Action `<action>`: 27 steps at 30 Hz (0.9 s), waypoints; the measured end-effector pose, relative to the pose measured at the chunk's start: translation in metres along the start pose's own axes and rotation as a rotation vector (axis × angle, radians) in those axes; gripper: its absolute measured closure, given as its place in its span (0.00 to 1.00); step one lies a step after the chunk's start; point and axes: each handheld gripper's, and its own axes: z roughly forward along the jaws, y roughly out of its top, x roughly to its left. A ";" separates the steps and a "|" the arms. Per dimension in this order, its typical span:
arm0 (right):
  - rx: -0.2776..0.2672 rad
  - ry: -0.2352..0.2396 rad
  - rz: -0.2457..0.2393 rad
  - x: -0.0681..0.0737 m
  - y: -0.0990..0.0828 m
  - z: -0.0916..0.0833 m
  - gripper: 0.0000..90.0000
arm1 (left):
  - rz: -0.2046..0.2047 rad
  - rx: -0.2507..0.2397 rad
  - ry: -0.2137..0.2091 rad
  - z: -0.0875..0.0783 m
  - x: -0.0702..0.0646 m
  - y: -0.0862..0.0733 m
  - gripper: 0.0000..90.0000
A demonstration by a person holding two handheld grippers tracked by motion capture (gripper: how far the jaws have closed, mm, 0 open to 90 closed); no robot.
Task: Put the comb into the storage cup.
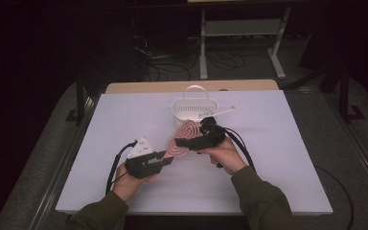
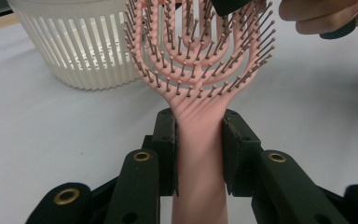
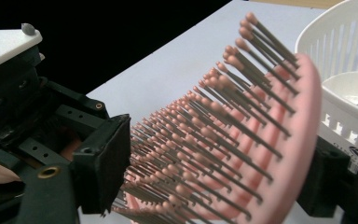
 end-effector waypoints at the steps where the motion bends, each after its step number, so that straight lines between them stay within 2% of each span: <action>1: -0.001 0.001 0.001 0.000 0.000 0.000 0.27 | 0.000 0.002 0.001 0.000 0.000 0.000 0.78; 14: 0.000 0.022 0.005 0.001 0.000 0.000 0.43 | 0.021 0.008 0.020 0.001 -0.001 0.000 0.78; 20: 0.004 0.027 0.014 0.000 0.000 0.000 0.46 | 0.034 0.017 0.031 0.002 -0.002 0.000 0.78; 27: 0.001 0.049 0.021 0.001 0.001 0.000 0.54 | 0.030 0.021 0.035 0.003 0.000 -0.001 0.78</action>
